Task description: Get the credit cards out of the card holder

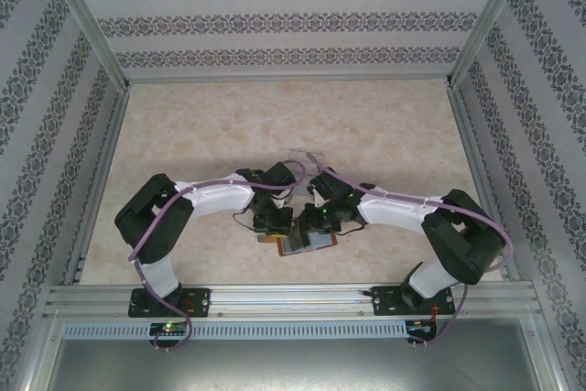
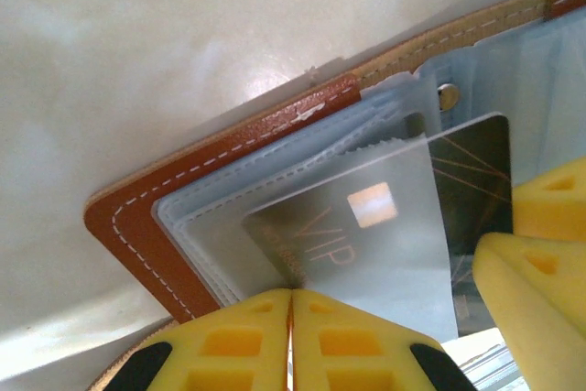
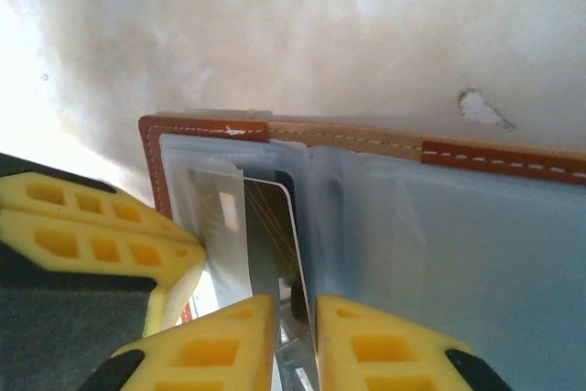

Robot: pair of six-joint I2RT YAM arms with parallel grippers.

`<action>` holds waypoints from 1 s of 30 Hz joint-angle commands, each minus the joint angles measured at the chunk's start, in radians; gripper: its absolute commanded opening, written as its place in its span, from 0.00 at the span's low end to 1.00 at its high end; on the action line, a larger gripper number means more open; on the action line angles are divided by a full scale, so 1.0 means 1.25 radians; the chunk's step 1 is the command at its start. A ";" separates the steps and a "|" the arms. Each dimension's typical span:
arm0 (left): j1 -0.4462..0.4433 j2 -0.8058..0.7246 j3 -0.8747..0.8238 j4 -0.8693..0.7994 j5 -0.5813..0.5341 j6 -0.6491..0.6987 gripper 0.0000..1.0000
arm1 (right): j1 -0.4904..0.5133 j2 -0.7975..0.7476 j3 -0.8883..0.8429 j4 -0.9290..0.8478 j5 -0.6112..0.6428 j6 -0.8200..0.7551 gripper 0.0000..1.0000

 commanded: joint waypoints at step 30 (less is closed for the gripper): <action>-0.010 0.001 0.021 -0.106 -0.068 0.037 0.11 | -0.053 -0.115 -0.029 -0.116 0.092 -0.071 0.07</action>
